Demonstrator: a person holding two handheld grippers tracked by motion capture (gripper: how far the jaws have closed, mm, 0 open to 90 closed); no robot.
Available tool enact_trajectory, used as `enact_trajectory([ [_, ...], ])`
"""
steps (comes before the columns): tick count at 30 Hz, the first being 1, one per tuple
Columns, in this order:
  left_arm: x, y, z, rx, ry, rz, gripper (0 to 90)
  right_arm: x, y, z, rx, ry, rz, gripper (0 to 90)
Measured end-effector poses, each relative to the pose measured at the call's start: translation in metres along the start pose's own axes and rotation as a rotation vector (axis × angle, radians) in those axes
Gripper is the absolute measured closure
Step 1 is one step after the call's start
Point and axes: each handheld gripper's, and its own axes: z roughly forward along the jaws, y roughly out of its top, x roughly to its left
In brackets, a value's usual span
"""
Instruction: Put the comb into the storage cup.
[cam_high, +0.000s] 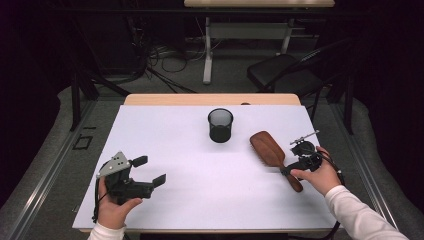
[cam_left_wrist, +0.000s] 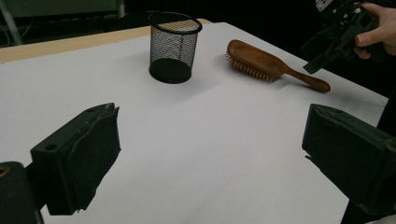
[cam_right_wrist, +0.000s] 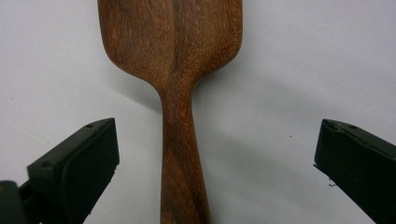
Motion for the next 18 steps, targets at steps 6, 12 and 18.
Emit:
enact_trajectory([
  [6, 0.000, 0.000, 0.000, 0.001, 0.001, -0.003, 4.1, 0.000, 0.001, 0.004, -0.005, 0.000, -0.006, 0.0],
  [12, 0.000, 0.000, 0.000, 0.001, 0.002, -0.003, 4.1, 0.001, 0.002, 0.007, 0.013, -0.004, -0.012, 0.7],
  [18, 0.000, 0.000, 0.000, 0.001, 0.002, -0.005, 4.1, 0.005, 0.004, 0.015, 0.014, -0.004, -0.017, 4.0],
])
